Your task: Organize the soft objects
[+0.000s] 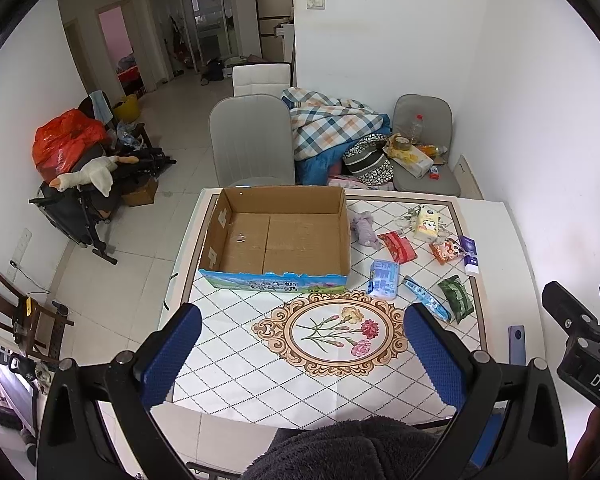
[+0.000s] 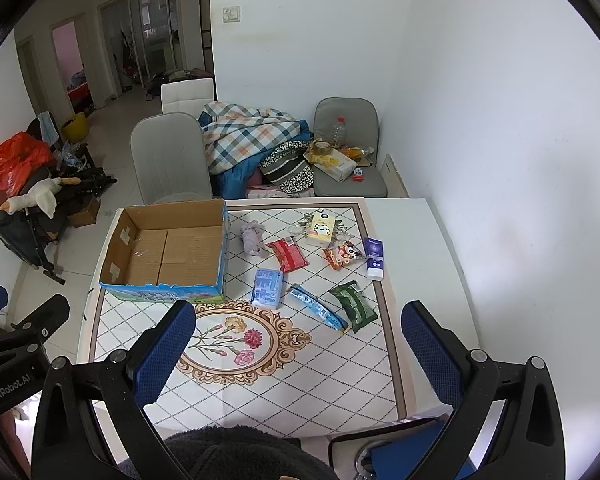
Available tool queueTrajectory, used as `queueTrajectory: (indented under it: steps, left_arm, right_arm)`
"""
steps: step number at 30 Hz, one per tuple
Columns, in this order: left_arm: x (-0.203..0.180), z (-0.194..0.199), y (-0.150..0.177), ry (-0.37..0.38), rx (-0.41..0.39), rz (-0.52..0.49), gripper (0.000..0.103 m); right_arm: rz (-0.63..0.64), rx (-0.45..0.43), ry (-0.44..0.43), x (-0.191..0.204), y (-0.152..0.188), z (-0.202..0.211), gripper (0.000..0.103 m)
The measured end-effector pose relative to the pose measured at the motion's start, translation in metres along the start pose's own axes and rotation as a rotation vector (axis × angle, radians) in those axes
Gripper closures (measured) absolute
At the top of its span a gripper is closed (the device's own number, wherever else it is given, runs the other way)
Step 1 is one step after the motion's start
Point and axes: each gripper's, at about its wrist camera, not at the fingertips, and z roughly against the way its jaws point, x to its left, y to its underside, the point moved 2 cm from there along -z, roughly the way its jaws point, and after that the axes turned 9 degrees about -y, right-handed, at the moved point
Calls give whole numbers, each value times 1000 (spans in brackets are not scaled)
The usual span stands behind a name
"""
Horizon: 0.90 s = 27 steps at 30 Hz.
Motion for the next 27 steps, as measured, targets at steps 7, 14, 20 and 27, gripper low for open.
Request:
queueTrajectory:
  steps: [7,14,20,27]
  left_arm:
    - [7,-1,-2,-2,-3,4,0]
    - [10,-2,-2,4,-2,3,0]
    - [10,-3,-2,4,-4,6,0]
    - [12,-4,0,2,-4,1,0]
  right_arm:
    - [-1,1,-6,3,-1,-2,0]
    - [-1,6,-9,9,0,-5,0]
    - [-1,5,-8,11,0,-7,0]
    - [-1,10,-12,15,1,-9,0]
